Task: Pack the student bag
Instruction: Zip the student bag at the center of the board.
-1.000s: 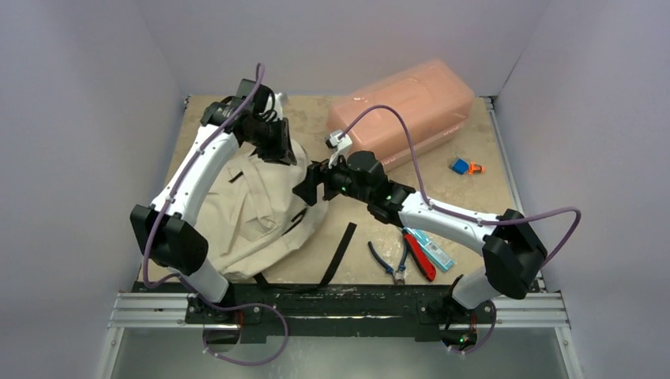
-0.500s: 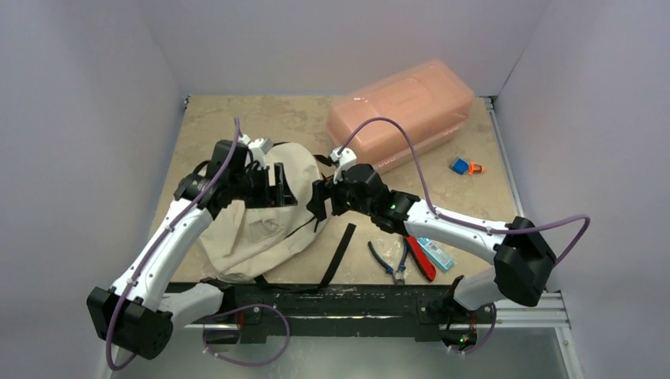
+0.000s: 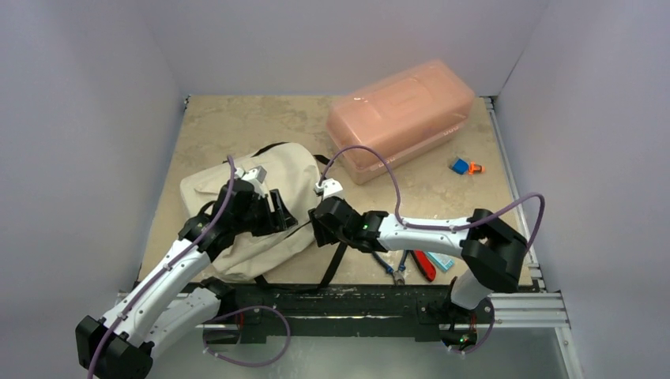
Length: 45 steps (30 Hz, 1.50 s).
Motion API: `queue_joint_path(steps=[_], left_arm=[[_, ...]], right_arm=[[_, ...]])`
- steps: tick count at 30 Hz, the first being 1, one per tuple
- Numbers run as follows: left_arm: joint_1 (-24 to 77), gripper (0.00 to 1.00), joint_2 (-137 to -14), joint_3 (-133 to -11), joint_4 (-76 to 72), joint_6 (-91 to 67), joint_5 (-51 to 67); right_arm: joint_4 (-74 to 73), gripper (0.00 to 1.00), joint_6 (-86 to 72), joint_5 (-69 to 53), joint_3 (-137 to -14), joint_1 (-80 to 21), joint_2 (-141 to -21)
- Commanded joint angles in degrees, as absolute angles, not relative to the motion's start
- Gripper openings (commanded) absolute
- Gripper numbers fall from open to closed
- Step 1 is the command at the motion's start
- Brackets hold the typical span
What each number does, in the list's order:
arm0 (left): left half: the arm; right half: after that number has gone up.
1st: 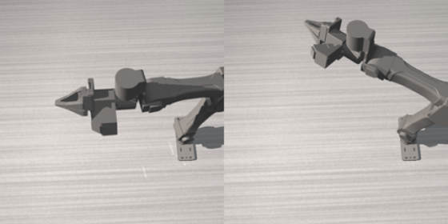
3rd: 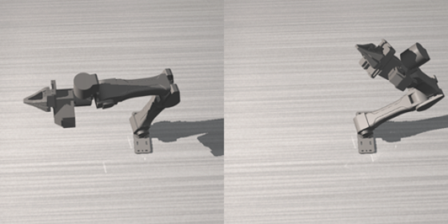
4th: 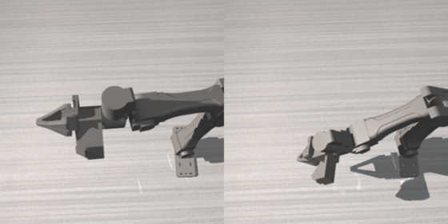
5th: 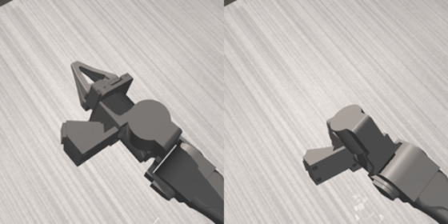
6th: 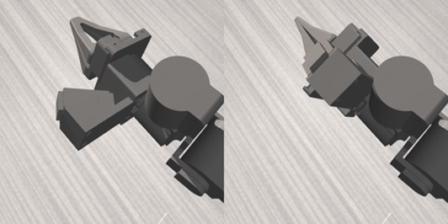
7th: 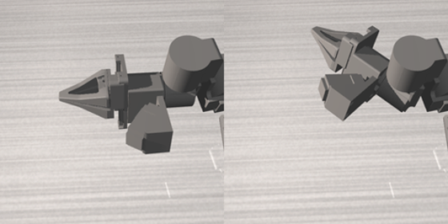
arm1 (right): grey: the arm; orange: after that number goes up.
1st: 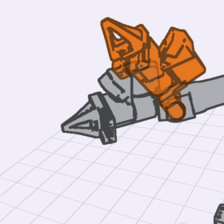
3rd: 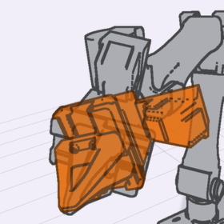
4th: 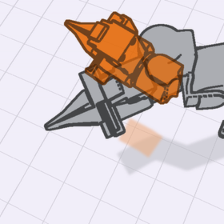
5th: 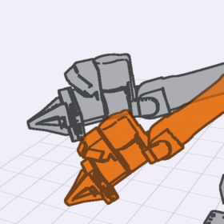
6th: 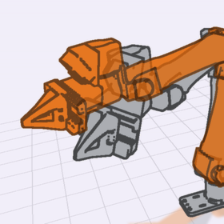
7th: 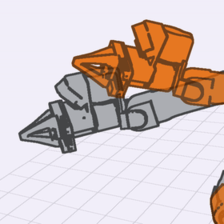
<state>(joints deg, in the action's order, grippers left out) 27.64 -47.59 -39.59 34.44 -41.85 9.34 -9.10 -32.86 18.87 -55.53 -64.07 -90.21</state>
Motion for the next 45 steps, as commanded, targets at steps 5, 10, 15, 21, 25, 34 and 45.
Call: queue_joint_path(steps=[5,10,15,21,25,34,45], left_arm=[[28.64,0.62,-47.03,-36.05,29.69,-45.55,7.1],[28.83,0.63,-47.15,-35.2,29.5,-45.61,6.68],[29.07,0.64,-48.17,-34.73,28.89,-45.23,6.69],[29.55,0.64,-51.43,-34.89,27.42,-43.85,7.22],[30.54,0.66,-54.24,-35.44,25.85,-43.37,8.6],[33.53,0.68,-62.93,-37.93,22.98,-42.53,6.51],[33.62,0.49,-68.66,-29.37,25.73,-48.1,-0.96]], right_arm=[[-11.35,0.6,-35.2,25.81,-63.89,-65.44,-96.98],[-12.76,0.6,-34.91,27.6,-65.95,-66.08,-98.01],[-17.57,0.34,-35.24,30.72,-68.98,-66.46,-100.19],[-18.45,0.13,-34.66,33.32,-66.63,-66.71,-97.65],[-17.91,0.0,-33.39,31.63,-65.51,-66.71,-96.37],[-11.3,0.0,-23.66,28.54,-61.68,-66.55,-92.15],[-14.34,0.0,-18.7,44.02,-61.55,-63.13,-91.93]])
